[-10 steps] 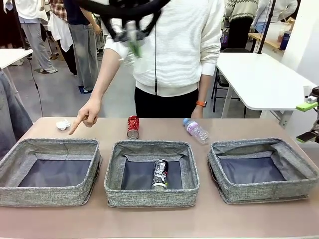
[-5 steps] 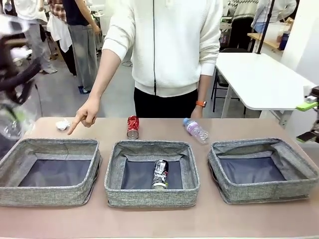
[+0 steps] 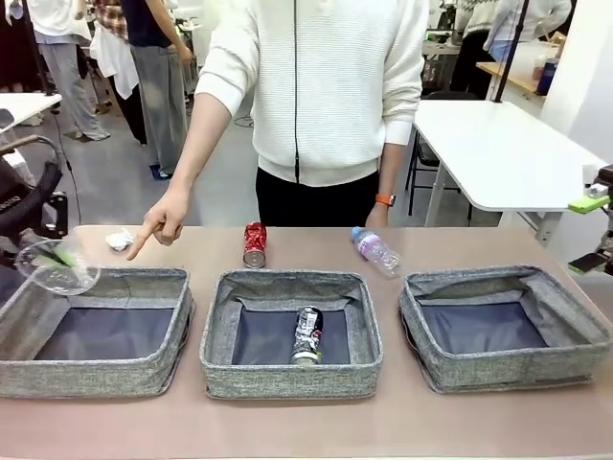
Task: Sort the waste into the appropriate baskets.
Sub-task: Place the picked waste into the Fabric basket indicated by the person.
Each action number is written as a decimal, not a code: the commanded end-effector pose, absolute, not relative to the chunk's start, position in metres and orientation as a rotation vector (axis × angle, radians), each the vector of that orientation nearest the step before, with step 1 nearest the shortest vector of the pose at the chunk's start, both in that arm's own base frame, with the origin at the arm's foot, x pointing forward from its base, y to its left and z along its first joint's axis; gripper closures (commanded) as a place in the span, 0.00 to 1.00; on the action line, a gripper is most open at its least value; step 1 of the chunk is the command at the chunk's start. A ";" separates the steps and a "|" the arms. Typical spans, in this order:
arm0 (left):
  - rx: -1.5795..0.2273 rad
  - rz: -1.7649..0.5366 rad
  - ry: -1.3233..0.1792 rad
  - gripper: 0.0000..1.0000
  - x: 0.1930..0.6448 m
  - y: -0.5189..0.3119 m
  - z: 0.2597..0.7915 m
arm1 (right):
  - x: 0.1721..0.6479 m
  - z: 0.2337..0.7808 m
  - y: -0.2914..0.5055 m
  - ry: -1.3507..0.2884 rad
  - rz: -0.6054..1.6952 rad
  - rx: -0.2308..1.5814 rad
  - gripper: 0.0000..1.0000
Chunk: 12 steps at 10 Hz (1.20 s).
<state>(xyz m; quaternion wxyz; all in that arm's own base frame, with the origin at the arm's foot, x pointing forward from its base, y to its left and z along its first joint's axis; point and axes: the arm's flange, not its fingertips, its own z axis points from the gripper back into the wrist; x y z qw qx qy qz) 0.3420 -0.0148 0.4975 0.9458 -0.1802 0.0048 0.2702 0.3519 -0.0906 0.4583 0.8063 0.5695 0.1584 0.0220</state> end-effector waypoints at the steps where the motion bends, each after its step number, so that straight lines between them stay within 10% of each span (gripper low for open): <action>1: -0.367 0.559 -0.011 0.95 0.345 -0.024 0.497 | 0.353 0.463 -0.090 0.343 0.037 1.223 0.00; 3: -0.351 0.556 -0.013 0.95 0.347 -0.025 0.498 | 0.353 0.463 -0.090 0.343 0.037 1.223 0.00; 4: -0.341 0.535 -0.027 0.38 0.347 -0.027 0.498 | 0.353 0.463 -0.090 0.343 0.037 1.223 0.00; 5: -0.318 0.539 -0.036 0.38 0.348 -0.029 0.499 | 0.353 0.463 -0.090 0.343 0.037 1.223 0.00; 6: -0.328 0.529 -0.045 0.00 0.347 -0.030 0.501 | 0.353 0.463 -0.090 0.343 0.037 1.223 0.00; 7: -0.321 0.529 -0.059 0.34 0.346 -0.032 0.504 | 0.353 0.463 -0.090 0.343 0.037 1.223 0.00; 8: -0.315 0.519 -0.068 0.00 0.345 -0.034 0.509 | 0.353 0.463 -0.090 0.343 0.037 1.223 0.00; 12: -0.369 0.425 -0.057 0.00 0.341 -0.044 0.522 | 0.353 0.463 -0.090 0.343 0.037 1.223 0.00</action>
